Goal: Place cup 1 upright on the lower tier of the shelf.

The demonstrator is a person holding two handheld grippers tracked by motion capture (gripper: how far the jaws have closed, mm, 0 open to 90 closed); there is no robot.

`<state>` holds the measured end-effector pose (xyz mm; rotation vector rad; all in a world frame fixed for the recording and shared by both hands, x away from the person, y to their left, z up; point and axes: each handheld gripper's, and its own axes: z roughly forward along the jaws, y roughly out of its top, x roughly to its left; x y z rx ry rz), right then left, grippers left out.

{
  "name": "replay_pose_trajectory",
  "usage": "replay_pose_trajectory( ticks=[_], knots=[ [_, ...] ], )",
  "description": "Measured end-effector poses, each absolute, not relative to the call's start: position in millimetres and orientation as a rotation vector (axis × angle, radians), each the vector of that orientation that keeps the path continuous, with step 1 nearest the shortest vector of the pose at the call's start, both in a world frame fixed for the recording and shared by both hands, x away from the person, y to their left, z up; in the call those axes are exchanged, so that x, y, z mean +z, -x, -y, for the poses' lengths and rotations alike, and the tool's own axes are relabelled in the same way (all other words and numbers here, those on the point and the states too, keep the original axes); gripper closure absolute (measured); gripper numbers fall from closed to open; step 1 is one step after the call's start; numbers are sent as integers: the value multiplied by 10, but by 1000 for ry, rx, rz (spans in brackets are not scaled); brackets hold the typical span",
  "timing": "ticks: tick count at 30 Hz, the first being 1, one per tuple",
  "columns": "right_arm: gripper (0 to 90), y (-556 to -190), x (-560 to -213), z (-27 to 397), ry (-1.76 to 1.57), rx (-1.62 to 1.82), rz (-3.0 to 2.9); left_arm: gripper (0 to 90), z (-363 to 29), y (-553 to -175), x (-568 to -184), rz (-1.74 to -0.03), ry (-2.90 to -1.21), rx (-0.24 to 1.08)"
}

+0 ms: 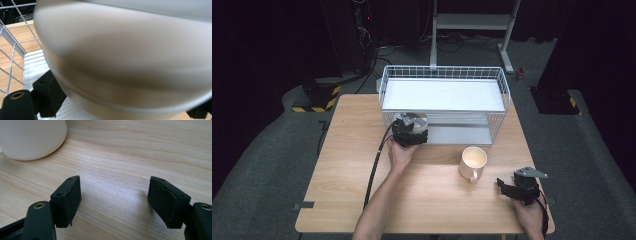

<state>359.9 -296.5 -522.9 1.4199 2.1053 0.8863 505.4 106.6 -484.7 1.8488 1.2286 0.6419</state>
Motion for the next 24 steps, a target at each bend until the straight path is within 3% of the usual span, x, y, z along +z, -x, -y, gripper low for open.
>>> replay_pose_trajectory(
  ticks=[18,24],
  knots=[
    [271,-3599,-5229,2964,-1420,886,-2105,99,-1180,-4853,-4800,-1193,-1858,632],
    [271,-3600,-5229,2964,-1420,886,-2105,156,-1228,-4741,-4813,-1221,-1861,629]
  ],
)
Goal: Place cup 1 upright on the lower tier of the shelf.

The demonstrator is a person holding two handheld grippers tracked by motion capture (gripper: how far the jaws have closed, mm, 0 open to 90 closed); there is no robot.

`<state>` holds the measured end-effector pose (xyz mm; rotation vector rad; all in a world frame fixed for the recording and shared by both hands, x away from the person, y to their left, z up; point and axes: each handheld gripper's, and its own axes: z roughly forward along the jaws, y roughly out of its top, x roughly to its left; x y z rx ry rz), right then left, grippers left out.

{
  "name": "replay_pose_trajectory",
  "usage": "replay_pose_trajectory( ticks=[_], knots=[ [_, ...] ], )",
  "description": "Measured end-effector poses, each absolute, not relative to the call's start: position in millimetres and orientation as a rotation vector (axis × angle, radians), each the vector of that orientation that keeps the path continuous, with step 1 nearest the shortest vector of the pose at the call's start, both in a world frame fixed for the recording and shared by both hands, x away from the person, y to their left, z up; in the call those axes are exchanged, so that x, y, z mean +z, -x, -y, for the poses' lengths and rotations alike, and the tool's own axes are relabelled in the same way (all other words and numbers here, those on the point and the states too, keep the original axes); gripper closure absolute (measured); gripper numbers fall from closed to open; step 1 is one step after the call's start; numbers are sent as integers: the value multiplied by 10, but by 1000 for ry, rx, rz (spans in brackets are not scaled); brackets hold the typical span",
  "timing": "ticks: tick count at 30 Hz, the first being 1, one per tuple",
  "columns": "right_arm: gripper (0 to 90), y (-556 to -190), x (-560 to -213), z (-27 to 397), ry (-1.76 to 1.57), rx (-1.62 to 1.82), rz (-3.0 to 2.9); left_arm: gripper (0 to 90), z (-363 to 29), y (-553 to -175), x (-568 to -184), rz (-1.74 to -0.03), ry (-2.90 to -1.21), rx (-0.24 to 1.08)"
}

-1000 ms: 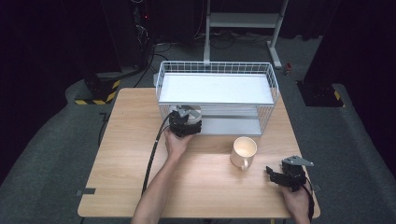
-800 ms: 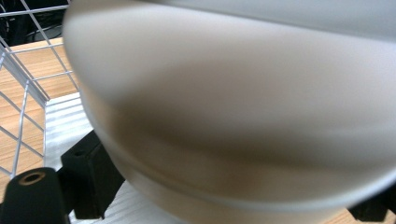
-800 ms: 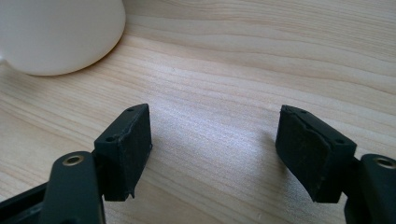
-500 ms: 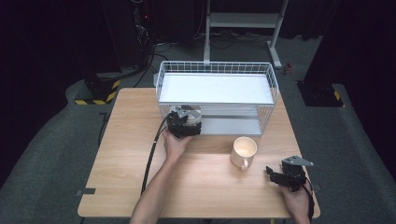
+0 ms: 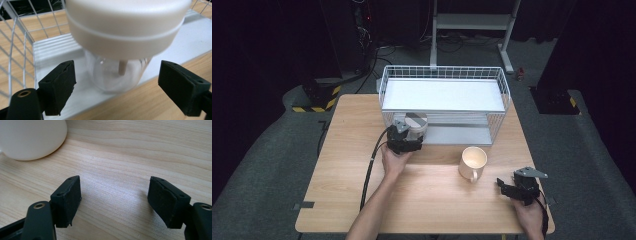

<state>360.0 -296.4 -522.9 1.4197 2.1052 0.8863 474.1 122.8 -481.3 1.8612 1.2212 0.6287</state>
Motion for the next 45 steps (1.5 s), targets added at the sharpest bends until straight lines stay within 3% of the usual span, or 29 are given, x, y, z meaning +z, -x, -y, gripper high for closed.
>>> replay_pose_trajectory(
  ticks=[18,45],
  knots=[
    [271,-3600,-5229,2965,-1420,886,-2105,383,-1129,-4678,-4872,-1254,-1904,680],
    [271,-3599,-5229,2964,-1422,887,-2105,445,-1073,-4940,-4906,-1316,-1888,675]
  ],
)
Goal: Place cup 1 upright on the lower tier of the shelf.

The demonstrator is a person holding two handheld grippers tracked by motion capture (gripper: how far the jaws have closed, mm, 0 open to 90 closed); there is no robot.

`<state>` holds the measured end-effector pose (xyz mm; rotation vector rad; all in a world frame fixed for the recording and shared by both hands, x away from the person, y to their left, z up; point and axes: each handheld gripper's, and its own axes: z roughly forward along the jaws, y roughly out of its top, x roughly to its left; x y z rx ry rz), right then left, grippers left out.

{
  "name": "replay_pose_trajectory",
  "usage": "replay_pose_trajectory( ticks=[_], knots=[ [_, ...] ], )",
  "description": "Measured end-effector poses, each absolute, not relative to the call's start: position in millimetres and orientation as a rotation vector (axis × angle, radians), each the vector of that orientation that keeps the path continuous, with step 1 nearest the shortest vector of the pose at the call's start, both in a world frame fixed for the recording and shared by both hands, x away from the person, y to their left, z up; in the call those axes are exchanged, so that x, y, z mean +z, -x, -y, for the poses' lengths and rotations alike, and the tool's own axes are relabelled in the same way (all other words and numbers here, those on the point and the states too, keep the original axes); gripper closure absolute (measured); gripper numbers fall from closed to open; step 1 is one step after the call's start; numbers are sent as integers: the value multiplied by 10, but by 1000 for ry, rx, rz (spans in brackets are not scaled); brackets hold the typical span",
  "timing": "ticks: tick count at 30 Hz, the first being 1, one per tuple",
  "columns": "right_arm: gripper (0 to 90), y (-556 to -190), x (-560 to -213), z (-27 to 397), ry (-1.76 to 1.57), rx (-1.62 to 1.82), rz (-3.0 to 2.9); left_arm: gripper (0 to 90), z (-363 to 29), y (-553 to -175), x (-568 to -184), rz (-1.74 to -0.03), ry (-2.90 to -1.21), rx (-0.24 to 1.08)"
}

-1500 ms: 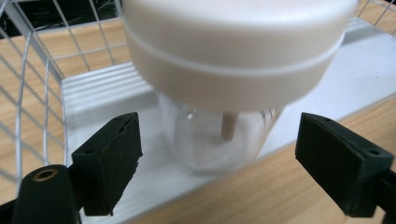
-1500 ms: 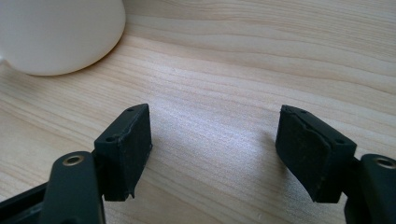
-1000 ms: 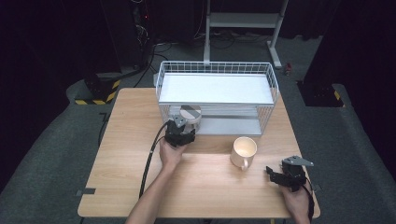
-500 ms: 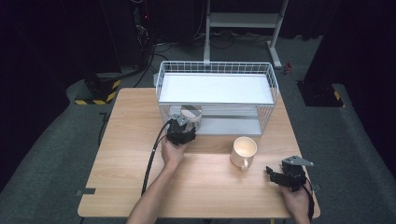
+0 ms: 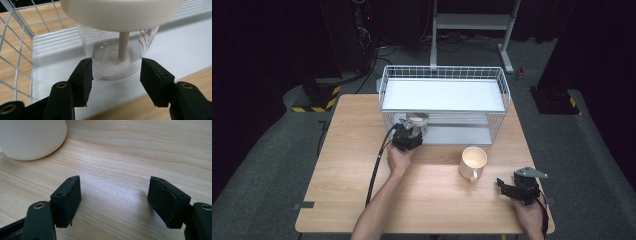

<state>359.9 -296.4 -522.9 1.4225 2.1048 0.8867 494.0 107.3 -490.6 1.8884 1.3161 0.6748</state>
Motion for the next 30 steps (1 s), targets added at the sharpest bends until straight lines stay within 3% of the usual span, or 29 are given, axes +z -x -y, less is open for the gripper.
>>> replay_pose_trajectory(
  ticks=[16,30],
  knots=[
    [271,-3600,-5229,2965,-1420,886,-2105,452,-1049,-5076,-4934,-1349,-1902,649],
    [271,-3598,-5229,2965,-1420,886,-2105,359,-1128,-4857,-4839,-1282,-1881,594]
  ],
)
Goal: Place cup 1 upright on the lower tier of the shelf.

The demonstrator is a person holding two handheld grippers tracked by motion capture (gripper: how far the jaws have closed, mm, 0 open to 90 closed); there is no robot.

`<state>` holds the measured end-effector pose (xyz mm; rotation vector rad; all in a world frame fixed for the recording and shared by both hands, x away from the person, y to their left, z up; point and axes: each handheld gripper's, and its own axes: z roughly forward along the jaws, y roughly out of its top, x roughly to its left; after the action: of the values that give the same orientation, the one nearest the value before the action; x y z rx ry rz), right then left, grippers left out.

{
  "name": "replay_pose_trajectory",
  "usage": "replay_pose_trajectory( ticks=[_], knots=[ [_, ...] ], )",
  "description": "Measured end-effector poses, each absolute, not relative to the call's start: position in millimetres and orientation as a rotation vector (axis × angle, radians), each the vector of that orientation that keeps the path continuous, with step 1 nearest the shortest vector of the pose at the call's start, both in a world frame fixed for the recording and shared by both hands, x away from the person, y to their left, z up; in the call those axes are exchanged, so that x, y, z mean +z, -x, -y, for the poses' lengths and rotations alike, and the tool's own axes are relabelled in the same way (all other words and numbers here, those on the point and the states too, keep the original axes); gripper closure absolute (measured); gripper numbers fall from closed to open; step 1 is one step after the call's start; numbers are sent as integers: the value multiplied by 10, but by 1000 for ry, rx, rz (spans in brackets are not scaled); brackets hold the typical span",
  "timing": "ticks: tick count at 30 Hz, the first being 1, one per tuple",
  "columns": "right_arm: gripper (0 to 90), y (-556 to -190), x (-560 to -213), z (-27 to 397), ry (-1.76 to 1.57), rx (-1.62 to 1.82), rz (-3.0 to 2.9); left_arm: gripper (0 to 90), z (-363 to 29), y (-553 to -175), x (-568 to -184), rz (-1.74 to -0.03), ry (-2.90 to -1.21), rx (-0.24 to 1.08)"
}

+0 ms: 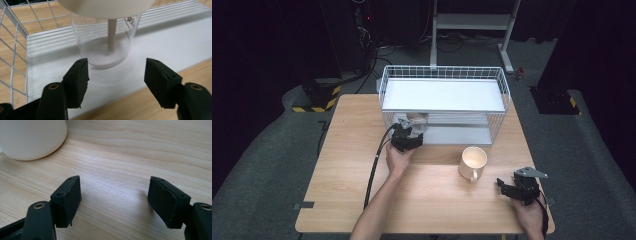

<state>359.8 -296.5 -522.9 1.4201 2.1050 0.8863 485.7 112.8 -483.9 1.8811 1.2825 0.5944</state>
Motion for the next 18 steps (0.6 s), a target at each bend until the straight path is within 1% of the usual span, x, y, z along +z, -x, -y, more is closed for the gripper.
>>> replay_pose_trajectory(
  ticks=[3,13,18],
  knots=[
    [271,-3599,-5229,2965,-1420,887,-2105,327,-1173,-4751,-4801,-1242,-1872,584],
    [271,-3599,-5229,2965,-1420,886,-2105,268,-1259,-4580,-4741,-1202,-1872,561],
    [271,-3599,-5229,2965,-1420,886,-2105,239,-1286,-4537,-4736,-1211,-1856,522]
  ],
)
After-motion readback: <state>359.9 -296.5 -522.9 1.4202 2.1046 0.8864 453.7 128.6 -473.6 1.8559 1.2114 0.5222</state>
